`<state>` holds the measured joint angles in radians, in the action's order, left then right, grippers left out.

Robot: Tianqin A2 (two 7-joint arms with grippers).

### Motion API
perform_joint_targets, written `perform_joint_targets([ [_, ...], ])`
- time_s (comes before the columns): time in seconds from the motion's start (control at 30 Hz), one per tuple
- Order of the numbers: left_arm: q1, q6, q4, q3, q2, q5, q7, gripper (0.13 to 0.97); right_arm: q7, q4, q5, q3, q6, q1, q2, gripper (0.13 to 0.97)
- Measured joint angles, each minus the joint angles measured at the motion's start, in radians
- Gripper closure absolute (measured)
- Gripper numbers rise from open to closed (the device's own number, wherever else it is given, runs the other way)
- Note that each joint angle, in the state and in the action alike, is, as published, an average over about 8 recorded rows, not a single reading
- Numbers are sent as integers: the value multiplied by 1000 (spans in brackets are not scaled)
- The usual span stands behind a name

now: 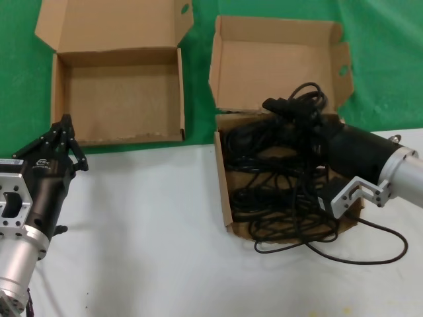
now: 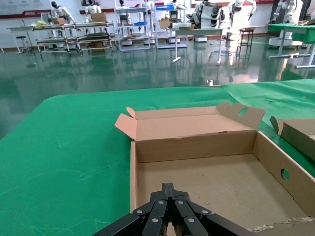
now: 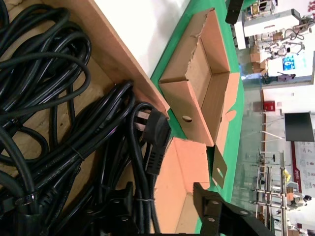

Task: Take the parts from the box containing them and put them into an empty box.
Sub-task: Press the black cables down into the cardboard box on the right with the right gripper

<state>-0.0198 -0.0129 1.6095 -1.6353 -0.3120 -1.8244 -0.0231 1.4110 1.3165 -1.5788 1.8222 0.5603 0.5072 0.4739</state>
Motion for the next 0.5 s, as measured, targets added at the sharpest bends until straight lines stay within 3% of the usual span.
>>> perform_joint_targets([
  [0.17,0,0,0,0,0,0,0,952,-7,-17,6,16,-16,13,1,642],
  [0.5,0,0,0,0,0,0,0,952,-51,-28,31,48,-47,29,16,808],
])
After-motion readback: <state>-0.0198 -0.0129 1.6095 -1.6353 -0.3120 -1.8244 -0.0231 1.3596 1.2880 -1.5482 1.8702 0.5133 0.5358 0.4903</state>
